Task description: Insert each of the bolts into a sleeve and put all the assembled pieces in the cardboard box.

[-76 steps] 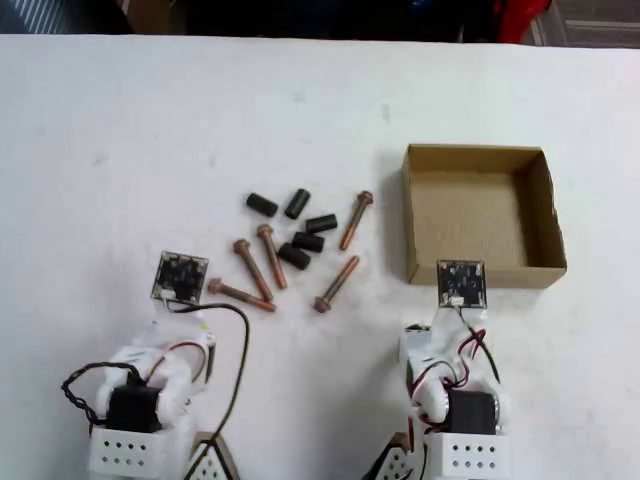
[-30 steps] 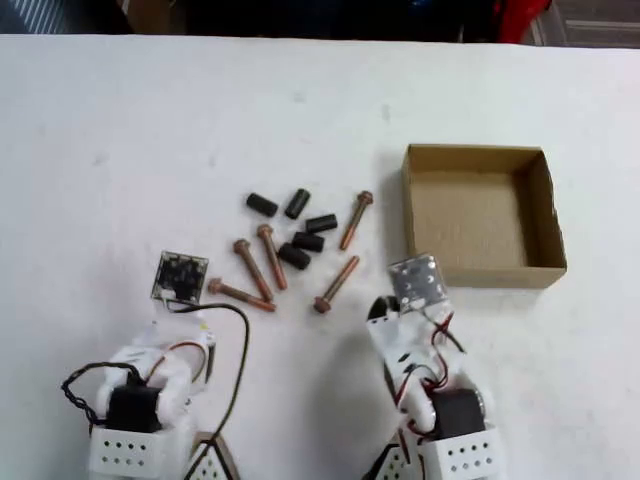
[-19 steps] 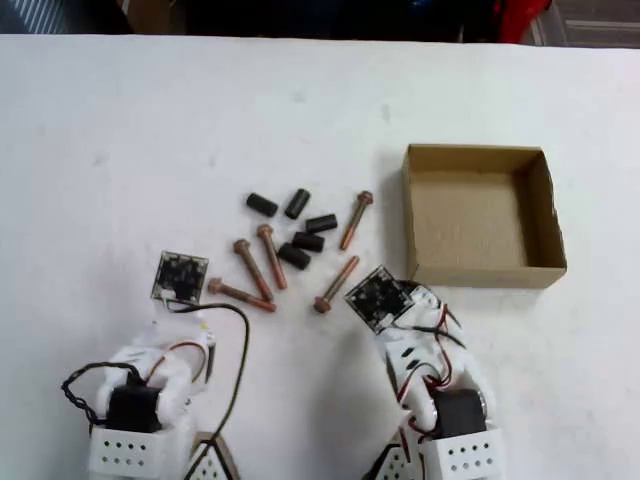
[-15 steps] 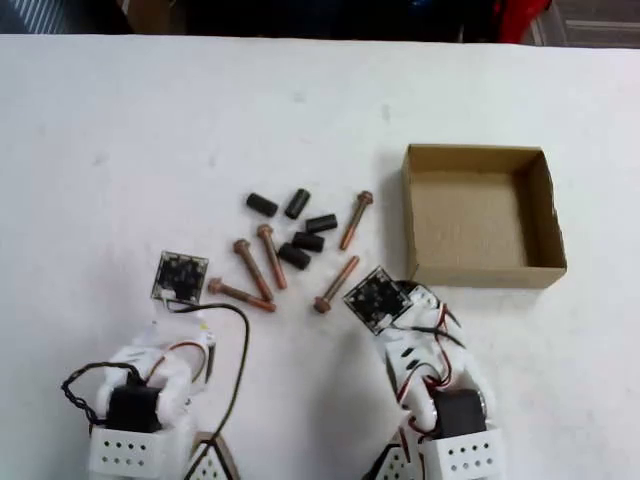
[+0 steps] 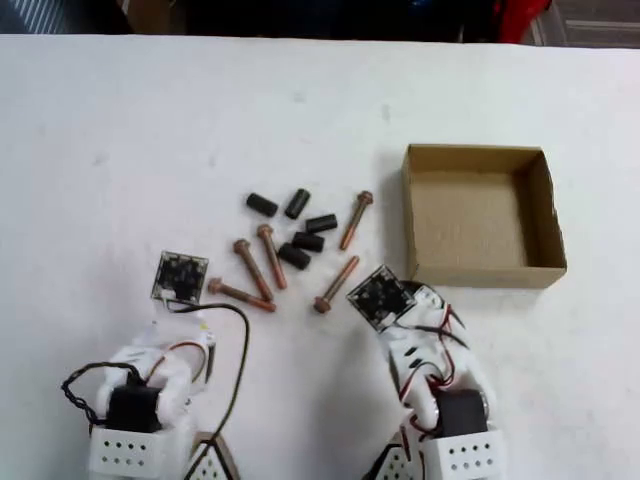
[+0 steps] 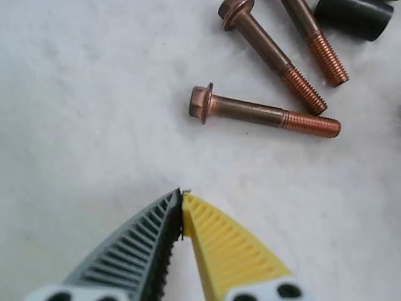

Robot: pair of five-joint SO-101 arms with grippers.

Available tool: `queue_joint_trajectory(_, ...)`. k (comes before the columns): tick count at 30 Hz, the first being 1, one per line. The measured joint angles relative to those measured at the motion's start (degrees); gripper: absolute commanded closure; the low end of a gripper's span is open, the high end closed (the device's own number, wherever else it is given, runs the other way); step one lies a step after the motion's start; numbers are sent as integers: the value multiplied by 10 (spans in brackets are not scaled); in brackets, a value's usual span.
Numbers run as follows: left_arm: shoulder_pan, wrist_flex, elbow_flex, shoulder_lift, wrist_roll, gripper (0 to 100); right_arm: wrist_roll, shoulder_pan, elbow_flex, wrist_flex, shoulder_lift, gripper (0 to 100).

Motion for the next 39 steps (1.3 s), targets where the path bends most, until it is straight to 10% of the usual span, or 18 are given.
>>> queue_joint_trajectory(16, 0, 0, 0, 0, 0, 977, 1, 35, -233, 76, 43, 981)
queue_joint_trajectory(39, 0, 0, 0, 0, 0, 977, -39, 0, -767, 120, 911, 981)
